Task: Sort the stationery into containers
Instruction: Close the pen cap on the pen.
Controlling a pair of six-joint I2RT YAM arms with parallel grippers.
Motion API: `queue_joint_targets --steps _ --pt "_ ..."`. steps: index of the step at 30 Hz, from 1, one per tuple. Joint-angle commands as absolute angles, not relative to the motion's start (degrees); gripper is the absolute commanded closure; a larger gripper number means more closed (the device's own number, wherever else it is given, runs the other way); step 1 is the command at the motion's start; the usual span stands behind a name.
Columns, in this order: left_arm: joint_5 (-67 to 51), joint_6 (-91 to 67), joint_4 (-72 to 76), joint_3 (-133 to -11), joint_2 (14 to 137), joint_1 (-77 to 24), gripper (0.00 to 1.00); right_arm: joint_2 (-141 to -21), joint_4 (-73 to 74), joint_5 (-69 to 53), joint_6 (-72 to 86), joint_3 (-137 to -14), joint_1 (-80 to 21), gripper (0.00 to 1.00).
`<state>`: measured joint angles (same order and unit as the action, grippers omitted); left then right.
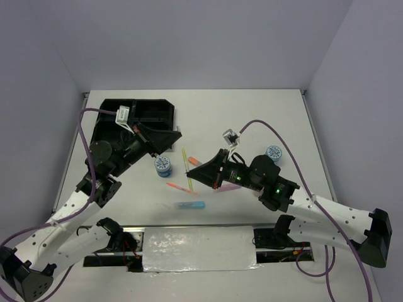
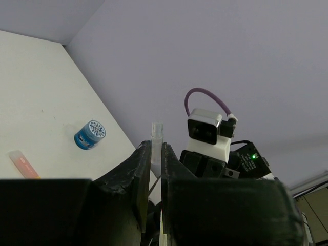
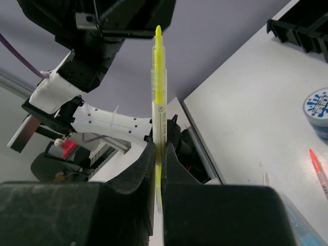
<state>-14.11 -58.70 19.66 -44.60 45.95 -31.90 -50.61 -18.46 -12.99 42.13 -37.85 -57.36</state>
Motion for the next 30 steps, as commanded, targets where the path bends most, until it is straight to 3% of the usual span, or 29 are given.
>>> queue_joint_targets --steps 1,30 --pt "-14.3 -58.3 22.2 -44.1 46.1 -33.0 1.00 -50.2 -18.0 -10.4 39.3 -41.7 -57.7 1.00" --pt "-8.9 -52.6 17.7 -49.5 47.2 -35.9 1.00 -50.0 -15.9 -8.8 38.8 -40.6 -57.7 1.00"
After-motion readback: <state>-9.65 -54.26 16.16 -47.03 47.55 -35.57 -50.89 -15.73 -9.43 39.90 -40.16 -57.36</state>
